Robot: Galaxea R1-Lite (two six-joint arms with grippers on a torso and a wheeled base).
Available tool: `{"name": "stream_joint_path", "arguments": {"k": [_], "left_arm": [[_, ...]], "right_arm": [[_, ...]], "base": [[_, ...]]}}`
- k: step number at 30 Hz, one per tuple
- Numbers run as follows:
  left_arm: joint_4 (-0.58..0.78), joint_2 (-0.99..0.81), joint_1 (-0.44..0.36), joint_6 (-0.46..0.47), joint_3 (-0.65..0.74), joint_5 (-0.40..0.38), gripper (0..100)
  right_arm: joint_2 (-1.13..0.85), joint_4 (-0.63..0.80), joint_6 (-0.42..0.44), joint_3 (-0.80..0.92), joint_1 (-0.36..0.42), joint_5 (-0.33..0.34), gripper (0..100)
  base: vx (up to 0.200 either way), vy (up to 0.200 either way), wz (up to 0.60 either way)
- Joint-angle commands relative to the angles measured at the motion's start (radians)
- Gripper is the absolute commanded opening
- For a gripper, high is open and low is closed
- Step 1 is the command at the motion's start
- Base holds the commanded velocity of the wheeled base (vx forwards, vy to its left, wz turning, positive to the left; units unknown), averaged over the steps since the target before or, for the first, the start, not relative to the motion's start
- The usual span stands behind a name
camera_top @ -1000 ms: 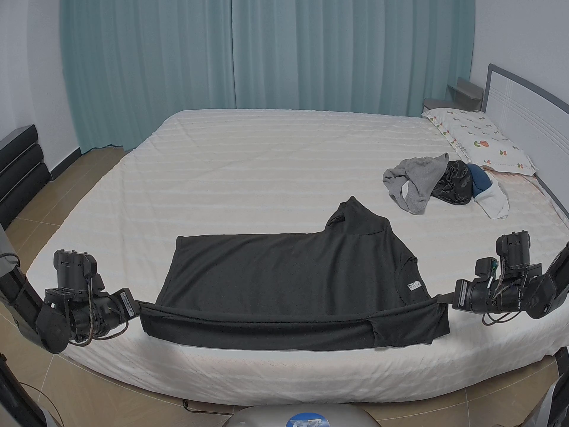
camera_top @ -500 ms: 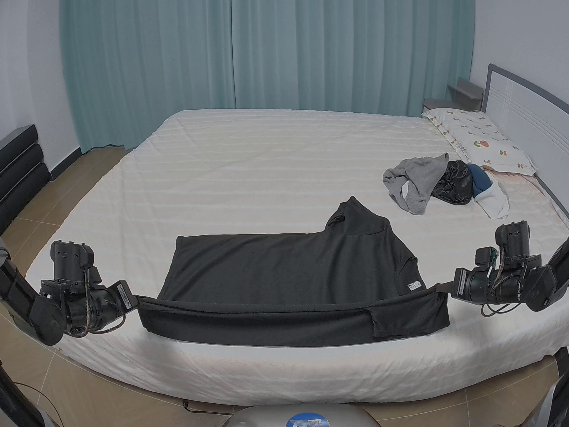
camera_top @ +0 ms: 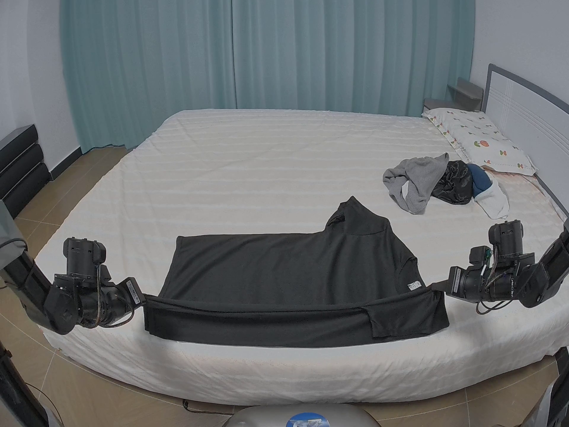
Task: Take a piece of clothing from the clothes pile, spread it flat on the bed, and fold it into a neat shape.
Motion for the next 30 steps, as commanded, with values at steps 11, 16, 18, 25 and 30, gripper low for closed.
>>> {"name": "stream_joint_path", "arguments": {"k": [11,16,18,25,30], "left_arm": [[0.003,0.265,-0.002,-0.052,-0.201,-0.001,0],[0.003,0.299,-0.002,-0.095,-0.242,-0.001,100],[0.003,0.305,-0.002,-0.099,-0.247,-0.001,100],[0.001,0.313,-0.011,-0.126,-0.254,-0.001,100],[0.003,0.259,0.001,-0.139,-0.231,-0.001,100]], "right_arm": [[0.218,0.048,0.001,-0.197,0.036,-0.037,0],[0.262,0.046,0.003,-0.231,0.036,-0.043,100],[0.268,0.046,0.006,-0.236,0.036,-0.043,100],[0.230,0.036,0.150,-0.242,0.034,-0.031,100],[0.173,0.036,0.227,-0.216,0.021,-0.026,100]], "base": [[0.000,0.000,0.00],[0.000,0.000,0.00],[0.000,0.000,0.00],[0.000,0.000,0.00],[0.000,0.000,0.00]]}}
